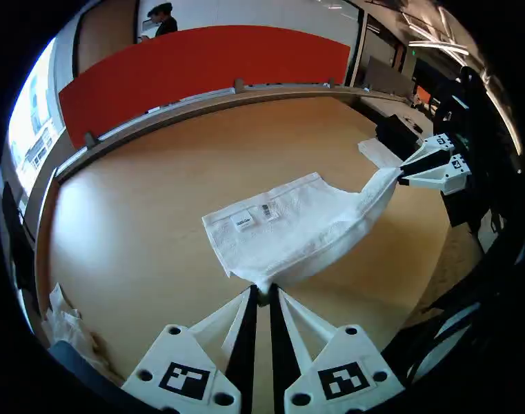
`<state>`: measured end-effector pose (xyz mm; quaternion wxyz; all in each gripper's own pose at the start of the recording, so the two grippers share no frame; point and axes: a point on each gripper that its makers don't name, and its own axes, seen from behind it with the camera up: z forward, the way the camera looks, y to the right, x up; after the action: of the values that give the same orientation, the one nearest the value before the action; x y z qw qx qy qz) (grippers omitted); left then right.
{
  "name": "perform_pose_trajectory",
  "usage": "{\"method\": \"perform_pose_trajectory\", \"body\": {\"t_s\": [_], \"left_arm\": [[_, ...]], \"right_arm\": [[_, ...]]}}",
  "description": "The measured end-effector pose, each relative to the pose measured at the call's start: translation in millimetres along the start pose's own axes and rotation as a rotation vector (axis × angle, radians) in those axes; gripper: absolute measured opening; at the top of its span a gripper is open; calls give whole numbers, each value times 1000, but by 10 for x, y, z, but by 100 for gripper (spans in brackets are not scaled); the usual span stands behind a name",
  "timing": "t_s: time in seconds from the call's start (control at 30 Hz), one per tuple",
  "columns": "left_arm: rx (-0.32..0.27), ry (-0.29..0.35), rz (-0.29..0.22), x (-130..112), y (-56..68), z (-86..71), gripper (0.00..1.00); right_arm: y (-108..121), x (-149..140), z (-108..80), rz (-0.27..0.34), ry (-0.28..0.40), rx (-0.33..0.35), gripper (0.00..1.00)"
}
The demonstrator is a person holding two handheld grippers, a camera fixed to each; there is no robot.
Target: Fold towel
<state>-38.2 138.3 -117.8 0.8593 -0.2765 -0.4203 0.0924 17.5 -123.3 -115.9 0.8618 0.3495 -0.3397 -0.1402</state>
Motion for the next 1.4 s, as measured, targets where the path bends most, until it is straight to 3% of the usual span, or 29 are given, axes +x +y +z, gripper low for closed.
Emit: {"method": "perform_pose_trajectory", "body": {"t_s": [0.3, 0.7, 1.4], "left_arm": [[28, -16, -1, 134, -161, 190, 12], [50, -51, 3, 310, -391, 605, 12], [59, -104, 36, 209, -550, 1083, 12]], "right_arm": [[162, 20, 181, -3, -22, -6, 16], [497, 14, 524, 3, -58, -29, 16], [707, -204, 917, 16, -131, -43, 16]]}}
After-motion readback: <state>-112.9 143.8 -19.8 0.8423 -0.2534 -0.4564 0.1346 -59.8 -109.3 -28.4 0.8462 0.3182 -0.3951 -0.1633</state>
